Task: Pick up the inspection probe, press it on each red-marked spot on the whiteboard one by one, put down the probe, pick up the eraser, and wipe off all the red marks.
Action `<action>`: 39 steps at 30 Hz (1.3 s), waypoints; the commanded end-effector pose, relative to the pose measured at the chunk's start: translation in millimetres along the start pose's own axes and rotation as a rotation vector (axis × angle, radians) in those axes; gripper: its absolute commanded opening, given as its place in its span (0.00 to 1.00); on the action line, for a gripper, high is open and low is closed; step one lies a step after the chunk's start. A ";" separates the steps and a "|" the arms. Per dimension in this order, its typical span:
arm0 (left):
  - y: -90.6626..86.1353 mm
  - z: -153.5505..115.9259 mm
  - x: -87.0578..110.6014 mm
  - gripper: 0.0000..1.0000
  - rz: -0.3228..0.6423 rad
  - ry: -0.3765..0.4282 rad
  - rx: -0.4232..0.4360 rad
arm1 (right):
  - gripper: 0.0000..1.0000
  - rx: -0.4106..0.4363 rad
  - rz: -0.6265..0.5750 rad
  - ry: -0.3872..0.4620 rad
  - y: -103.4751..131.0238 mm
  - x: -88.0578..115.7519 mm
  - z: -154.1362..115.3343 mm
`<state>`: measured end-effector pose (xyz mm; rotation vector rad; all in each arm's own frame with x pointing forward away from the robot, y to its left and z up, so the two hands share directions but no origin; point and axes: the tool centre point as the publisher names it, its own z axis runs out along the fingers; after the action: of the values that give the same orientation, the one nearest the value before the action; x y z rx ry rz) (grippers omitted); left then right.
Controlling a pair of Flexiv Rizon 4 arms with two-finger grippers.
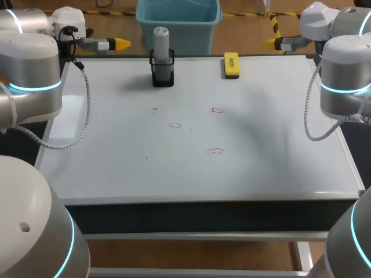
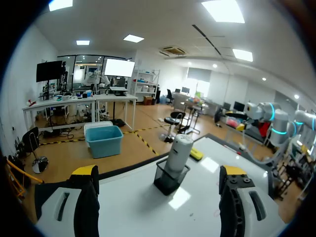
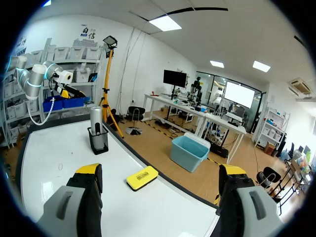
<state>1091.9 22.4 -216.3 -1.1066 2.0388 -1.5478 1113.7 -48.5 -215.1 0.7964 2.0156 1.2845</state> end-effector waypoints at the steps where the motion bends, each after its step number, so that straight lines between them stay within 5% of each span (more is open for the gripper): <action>1: 0.1 0.0 -0.1 1.00 0.000 0.000 0.000 | 1.00 -0.001 0.000 0.000 -0.4 -0.3 -0.2; 28: 0.1 0.0 -0.1 1.00 0.000 0.000 0.000 | 1.00 -0.001 0.000 0.000 -0.4 -0.3 -0.2; 39: 2.1 44.7 11.9 1.00 0.120 0.235 0.019 | 1.00 -0.001 0.000 0.000 -0.4 -0.3 -0.2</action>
<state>1098.0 -12.1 -223.1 -0.8667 2.1599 -1.6404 1113.7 -48.5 -215.1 0.7965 2.0156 1.2844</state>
